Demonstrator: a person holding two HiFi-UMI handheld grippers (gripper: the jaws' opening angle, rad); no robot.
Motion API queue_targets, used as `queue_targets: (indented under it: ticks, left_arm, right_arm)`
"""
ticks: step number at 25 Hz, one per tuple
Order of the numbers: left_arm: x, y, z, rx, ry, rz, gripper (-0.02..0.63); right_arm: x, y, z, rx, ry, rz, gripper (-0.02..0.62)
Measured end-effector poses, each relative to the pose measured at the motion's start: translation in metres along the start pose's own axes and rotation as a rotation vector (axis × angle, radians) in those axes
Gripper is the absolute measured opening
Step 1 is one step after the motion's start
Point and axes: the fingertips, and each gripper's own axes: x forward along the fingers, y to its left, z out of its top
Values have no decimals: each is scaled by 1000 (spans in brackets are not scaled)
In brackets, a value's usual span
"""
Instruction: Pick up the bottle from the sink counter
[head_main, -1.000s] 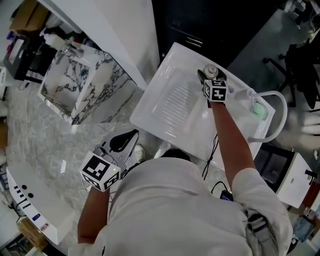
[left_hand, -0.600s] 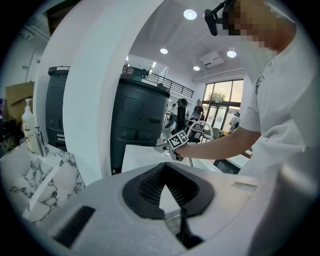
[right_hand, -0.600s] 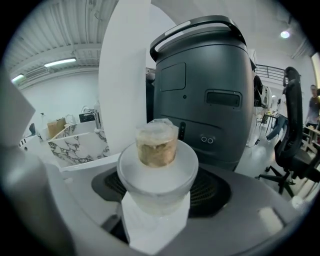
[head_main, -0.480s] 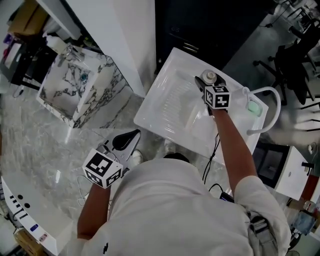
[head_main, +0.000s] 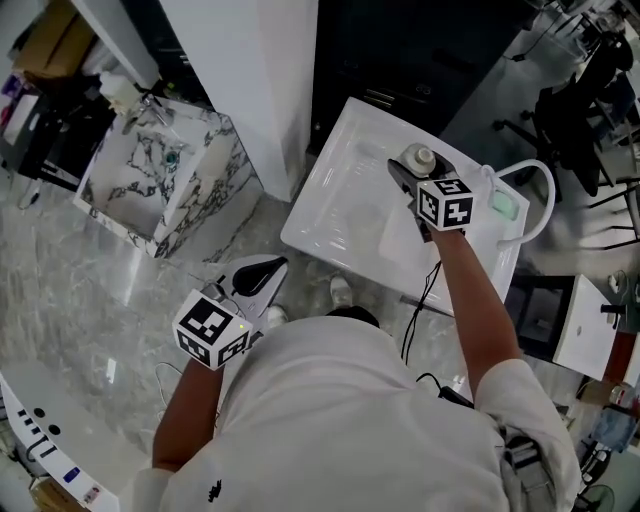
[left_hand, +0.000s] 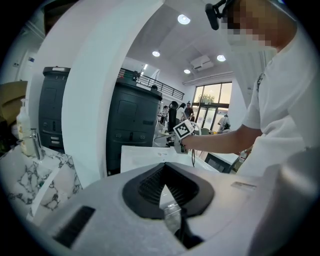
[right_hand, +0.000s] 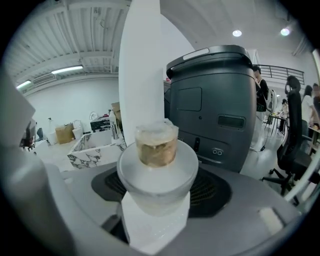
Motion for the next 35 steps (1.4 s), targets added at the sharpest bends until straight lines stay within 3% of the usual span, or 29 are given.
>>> queue_targets:
  ticks: [16, 35]
  left_arm:
    - [-46, -14, -36, 40, 31, -116, 6]
    - [-78, -18, -56, 41, 20, -156, 6]
  right_arm:
    - [-73, 96, 30, -38, -32, 34, 350]
    - [-104, 146, 38, -63, -34, 40, 350]
